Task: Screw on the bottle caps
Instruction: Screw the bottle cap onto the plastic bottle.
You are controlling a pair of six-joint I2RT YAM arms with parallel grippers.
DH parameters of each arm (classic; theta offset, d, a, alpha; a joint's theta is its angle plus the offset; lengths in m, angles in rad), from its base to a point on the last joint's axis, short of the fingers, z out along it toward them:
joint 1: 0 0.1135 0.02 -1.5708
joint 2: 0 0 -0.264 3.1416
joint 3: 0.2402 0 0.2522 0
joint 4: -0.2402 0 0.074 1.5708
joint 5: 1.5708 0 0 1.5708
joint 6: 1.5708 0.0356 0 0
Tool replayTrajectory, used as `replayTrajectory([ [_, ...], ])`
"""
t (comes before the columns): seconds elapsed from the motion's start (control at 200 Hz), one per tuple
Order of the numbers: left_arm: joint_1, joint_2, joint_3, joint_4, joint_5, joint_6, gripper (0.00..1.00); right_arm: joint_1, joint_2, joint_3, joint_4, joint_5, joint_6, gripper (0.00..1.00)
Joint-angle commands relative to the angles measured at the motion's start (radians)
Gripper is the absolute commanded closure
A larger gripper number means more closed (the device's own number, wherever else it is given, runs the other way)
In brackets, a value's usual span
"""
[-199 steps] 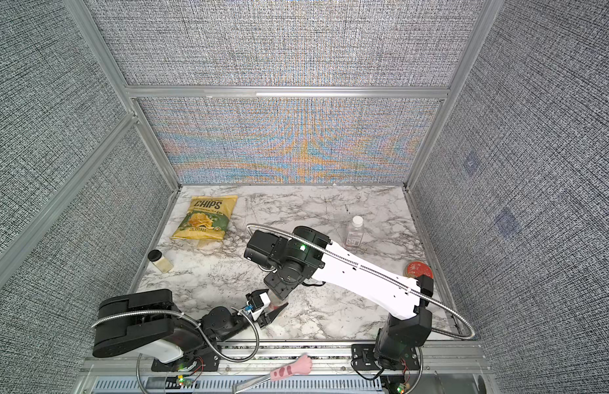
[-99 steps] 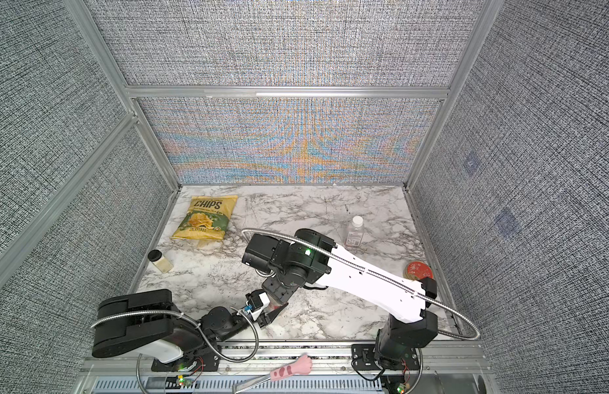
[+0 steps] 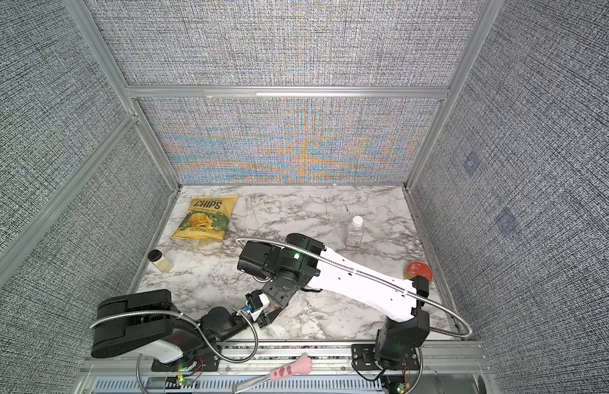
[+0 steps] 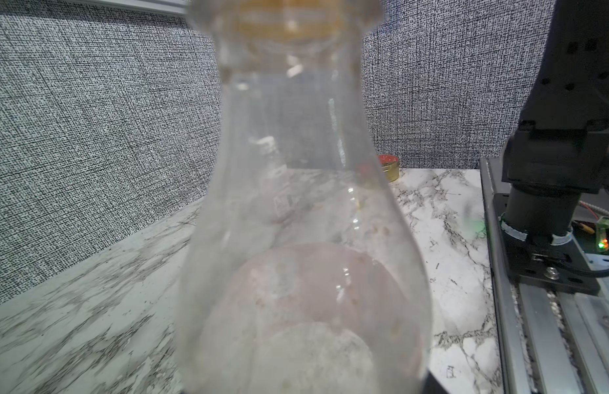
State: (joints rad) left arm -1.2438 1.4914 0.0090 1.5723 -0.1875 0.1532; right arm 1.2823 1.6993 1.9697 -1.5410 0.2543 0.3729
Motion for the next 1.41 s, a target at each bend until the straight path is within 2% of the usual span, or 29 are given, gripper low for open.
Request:
replayTrajectory([
  [0.0,0.000,-0.006,-0.002,0.058,0.005,-0.003,0.44,-0.007,0.003,0.010,-0.016,0.022,0.006,0.35],
  [0.62,0.000,-0.003,-0.001,0.057,0.008,0.000,0.44,-0.021,0.071,0.069,0.000,-0.001,-0.013,0.36],
  [0.98,0.000,0.003,0.002,0.058,0.008,0.005,0.44,-0.020,0.034,0.096,0.001,-0.048,-0.015,0.35],
  [1.4,0.000,-0.003,0.001,0.057,0.011,-0.005,0.44,-0.052,-0.062,-0.010,0.045,-0.013,0.021,0.36],
])
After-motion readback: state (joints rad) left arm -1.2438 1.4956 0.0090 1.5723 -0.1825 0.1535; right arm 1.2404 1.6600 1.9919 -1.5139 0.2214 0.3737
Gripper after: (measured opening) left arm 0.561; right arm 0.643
